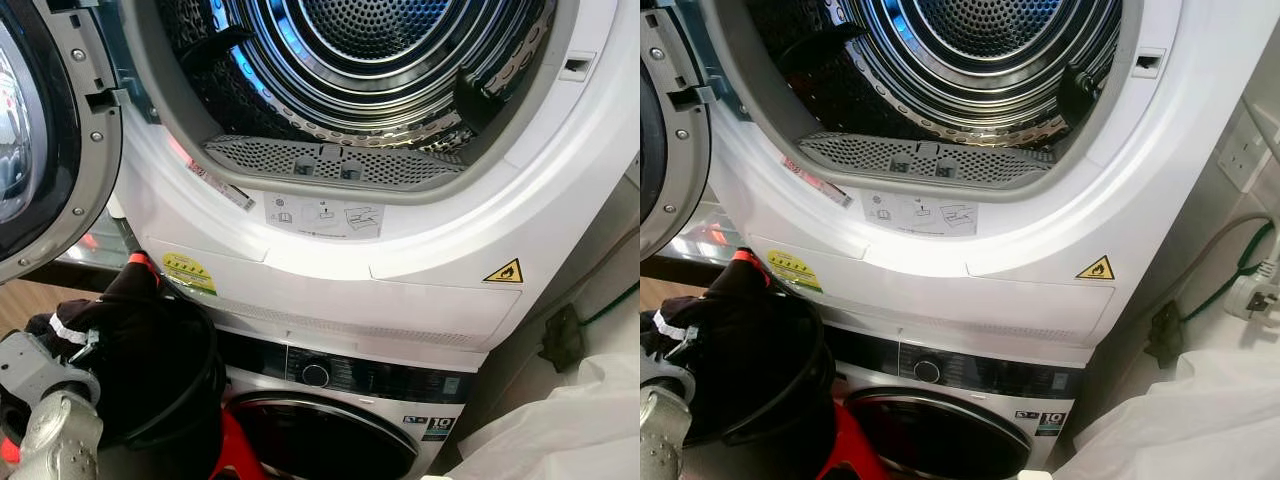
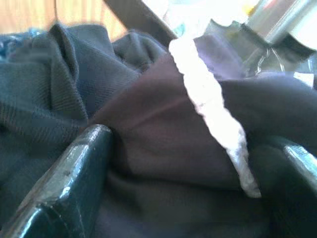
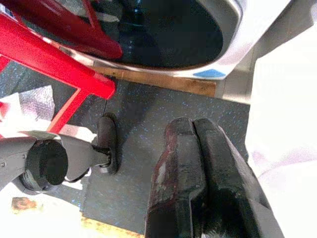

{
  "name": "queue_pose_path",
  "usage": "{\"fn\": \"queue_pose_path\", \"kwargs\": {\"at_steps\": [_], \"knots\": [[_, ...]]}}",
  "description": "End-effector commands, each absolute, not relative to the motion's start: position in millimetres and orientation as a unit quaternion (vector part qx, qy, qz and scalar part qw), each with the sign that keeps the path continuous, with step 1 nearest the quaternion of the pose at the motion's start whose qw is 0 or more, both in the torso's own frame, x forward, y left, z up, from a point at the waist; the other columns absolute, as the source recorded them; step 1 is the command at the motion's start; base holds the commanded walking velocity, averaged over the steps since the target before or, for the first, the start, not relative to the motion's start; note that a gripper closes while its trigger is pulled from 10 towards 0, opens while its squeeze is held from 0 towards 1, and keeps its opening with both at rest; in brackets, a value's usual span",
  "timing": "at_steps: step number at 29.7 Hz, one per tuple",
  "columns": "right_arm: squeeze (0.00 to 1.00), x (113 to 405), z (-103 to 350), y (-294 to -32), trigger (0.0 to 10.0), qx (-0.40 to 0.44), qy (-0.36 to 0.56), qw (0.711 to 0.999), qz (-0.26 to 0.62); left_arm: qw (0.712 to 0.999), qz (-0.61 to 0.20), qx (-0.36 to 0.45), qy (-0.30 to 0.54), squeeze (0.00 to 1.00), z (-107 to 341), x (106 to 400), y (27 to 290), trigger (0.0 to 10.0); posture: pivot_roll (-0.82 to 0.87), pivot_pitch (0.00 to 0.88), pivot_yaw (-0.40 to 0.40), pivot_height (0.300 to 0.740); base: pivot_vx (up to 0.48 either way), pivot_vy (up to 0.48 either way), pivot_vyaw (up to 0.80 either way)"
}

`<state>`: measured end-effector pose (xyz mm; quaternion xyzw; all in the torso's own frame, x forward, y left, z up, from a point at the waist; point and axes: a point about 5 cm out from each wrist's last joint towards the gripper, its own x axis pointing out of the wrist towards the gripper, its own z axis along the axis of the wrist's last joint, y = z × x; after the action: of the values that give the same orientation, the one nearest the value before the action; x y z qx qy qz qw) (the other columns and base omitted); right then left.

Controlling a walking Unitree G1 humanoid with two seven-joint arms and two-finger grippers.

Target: Clothes washing

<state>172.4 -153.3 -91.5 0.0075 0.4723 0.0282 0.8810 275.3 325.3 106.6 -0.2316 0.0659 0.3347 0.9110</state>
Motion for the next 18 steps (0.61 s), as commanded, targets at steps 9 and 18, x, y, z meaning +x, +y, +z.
{"fn": "queue_pose_path", "kwargs": {"at_steps": [9, 18], "knots": [[0.0, 162.1, -95.7, -153.2, 10.0, 0.0, 0.481, 0.876, 0.032, 0.916, 0.291, -0.241, 0.131, 0.0, 101.0, 301.8, 325.2, 10.0, 0.15, 0.0, 0.019, 0.74, 0.0, 0.0, 0.0], [0.0, 160.6, -96.3, -152.7, 10.0, -0.001, 0.482, 0.875, 0.028, 0.931, 0.185, -0.192, 0.248, 0.0, 70.5, 309.8, 281.4, 10.0, 0.12, 0.0, 0.038, 0.74, 0.0, 0.0, 0.0]]}}
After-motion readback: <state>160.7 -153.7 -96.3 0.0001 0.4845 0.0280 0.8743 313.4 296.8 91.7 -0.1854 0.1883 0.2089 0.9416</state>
